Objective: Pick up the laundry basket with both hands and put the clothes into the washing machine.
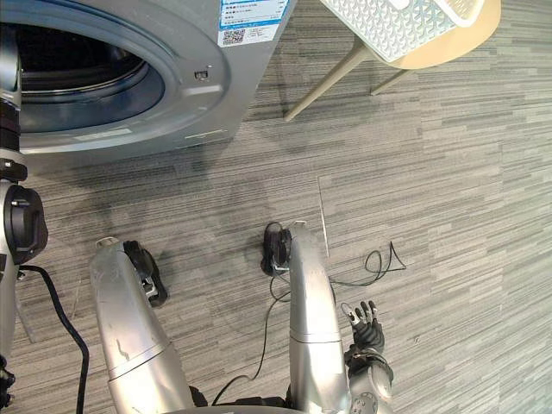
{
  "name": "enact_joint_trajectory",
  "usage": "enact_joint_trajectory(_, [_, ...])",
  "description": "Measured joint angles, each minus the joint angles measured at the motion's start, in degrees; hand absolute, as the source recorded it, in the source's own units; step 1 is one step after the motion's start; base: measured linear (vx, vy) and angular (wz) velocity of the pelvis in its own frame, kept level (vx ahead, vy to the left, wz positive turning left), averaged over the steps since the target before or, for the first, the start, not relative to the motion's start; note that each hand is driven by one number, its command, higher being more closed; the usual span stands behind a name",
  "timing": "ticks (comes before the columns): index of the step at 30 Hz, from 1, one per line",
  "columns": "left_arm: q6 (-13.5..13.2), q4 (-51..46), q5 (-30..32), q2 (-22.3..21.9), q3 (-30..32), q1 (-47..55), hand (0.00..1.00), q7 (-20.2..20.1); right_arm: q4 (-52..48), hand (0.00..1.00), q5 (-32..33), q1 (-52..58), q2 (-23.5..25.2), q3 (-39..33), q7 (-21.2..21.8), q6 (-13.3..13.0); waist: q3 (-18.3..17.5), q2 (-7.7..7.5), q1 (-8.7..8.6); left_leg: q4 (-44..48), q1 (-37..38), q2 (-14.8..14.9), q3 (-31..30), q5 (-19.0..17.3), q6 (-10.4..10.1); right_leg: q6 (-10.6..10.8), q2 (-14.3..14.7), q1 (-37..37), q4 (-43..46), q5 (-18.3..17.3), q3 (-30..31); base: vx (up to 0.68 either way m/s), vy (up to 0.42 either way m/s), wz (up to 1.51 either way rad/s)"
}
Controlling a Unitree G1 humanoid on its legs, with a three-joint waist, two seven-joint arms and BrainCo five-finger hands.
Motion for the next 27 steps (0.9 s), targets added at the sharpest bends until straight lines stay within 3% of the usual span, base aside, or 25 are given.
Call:
enact_joint_trajectory(6, [0.0, 0.1, 0.7, 0.0, 0.1, 0.1, 0.0, -1.0, 0.7, 0.0, -0.1, 0.0, 0.3, 0.1, 0.7, 0.2, -1.7, -1.5, 0.09, 0.0, -0.8, 0.0, 0.0, 0.0, 0.0, 0.0, -0.1, -0.7, 0.0, 0.0, -0.1, 0.0, -0.004, -0.01])
enact_joint_trajectory(13, [-0.1, 2.3, 1.7, -1.0, 4.7, 3.4, 0.0, -3.9, 1.2, 0.0, -0.1, 0.0, 0.2, 0.1, 0.9, 0.5, -2.1, -1.5, 0.46, 0.0, -0.8, 0.0, -0.1, 0.0, 0.0, 0.0, -0.1, -0.7, 0.0, 0.0, -0.1, 0.0, -0.002, 0.0])
enact_joint_trajectory(16, [-0.4, 4.3, -7.9, -5.0, 10.7, 7.9, 0.0, -5.9, 2.0, 0.0, -0.1, 0.0, 0.1, -0.1, 0.7, 1.0, -3.4, -1.45, 0.47, -0.2, -0.6, -0.1, 0.0, 0.0, 0.0, 0.0, -0.1, -0.6, -0.1, 0.0, -0.1, 0.0, 0.0, 0.01])
enact_joint_trajectory(19, [-3.2, 4.2, -21.8, -10.0, 16.3, 15.2, 0.0, -5.6, 2.3, 0.0, -0.1, -0.2, 0.1, -0.3, -0.3, 1.8, -3.5, -1.31, 0.56, -1.7, 1.4, -0.2, 0.5, 0.3, -0.2, 0.0, -0.6, 1.3, -1.2, 0.0, -0.3, 0.01, -0.008, 0.09])
enact_joint_trajectory(21, [-4.4, 3.6, -26.3, -13.4, 18.6, 21.5, 0.0, -5.7, 3.0, 0.0, -0.3, -0.3, 0.1, -0.4, -0.4, 1.8, -3.6, -1.08, 0.66, -3.3, 4.1, -0.3, 1.3, 0.4, -0.3, -0.1, -0.8, 3.5, -2.3, 0.0, -0.3, 0.05, -0.031, 0.12])
enact_joint_trajectory(24, [-6.6, -1.2, -33.8, -21.9, 18.9, 37.5, 0.0, -5.7, 4.3, 0.0, -1.2, -1.1, -0.1, -1.5, -1.6, 2.4, -4.0, 0.88, 1.0, -8.9, 11.7, -0.5, 3.7, 1.5, -0.3, -0.2, -1.3, 10.3, -6.7, -0.1, -0.3, 0.09, -0.042, 0.2])
enact_joint_trajectory(27, [-8.2, -5.2, -35.4, -29.4, 17.2, 52.6, 0.0, -5.9, 4.5, 0.0, -3.1, -2.1, -0.6, -1.6, -3.2, 2.7, -3.7, 2.86, 1.66, -16.9, 23.1, -1.4, 6.6, 3.5, -0.8, -0.3, -2.5, 20.6, -12.3, -0.1, -0.6, 0.11, -0.093, 0.38])
